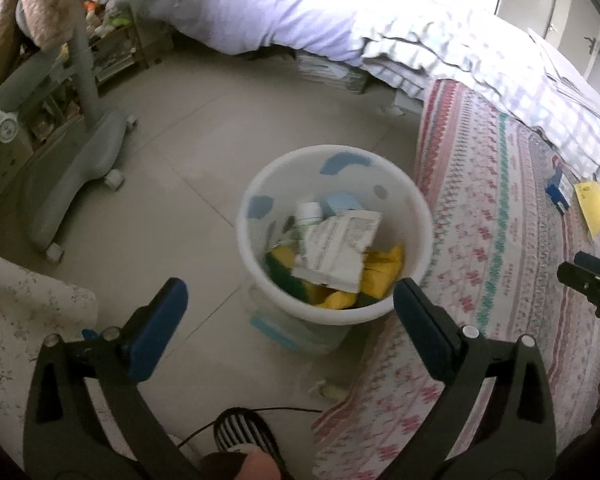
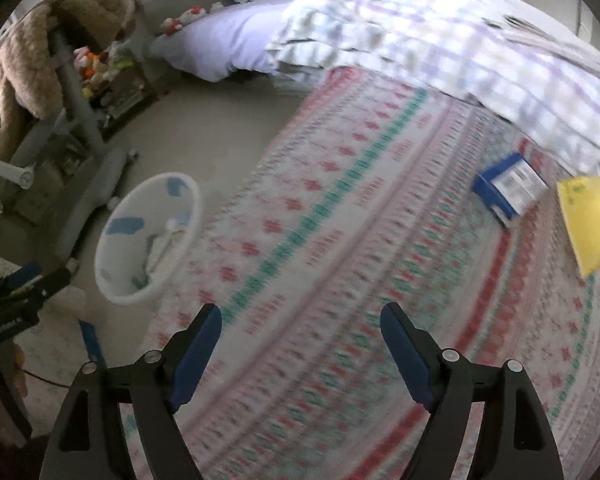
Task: Collect trash
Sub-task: 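Grasp the yellow paper cup with the right gripper while the left gripper grasps the blue box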
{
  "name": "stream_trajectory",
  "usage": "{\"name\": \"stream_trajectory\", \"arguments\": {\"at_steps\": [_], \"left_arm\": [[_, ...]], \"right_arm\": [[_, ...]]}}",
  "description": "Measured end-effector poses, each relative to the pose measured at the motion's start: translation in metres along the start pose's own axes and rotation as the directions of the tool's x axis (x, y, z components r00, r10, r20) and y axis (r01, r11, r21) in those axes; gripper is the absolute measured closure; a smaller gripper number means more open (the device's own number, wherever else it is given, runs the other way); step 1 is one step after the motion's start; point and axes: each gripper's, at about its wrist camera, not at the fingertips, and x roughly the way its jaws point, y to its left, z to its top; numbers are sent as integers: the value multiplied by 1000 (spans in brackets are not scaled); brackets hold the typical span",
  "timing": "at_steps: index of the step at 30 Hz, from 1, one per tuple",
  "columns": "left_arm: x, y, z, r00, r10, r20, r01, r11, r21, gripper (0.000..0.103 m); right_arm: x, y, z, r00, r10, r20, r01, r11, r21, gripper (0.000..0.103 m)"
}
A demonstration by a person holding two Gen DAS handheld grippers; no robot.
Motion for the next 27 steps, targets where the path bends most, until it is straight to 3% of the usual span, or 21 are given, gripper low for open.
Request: {"name": "stream_trajectory", "arguments": {"at_steps": [5,16,27], "left_arm": [[-1,-28,4,998,-62,-10,62,998,1,1],[2,-90,8,996,-91,-13,92,992,82,1],[10,-155,17,991,-132,9,129,982,137,1]], "right_arm": [[-17,-47,-12,999,-37,8,37,998,52,19],[-47,-131,-32,994,-100,33,93,979,180,19],[-62,-217,-34,977,-204,69,169,926,338,19]]}}
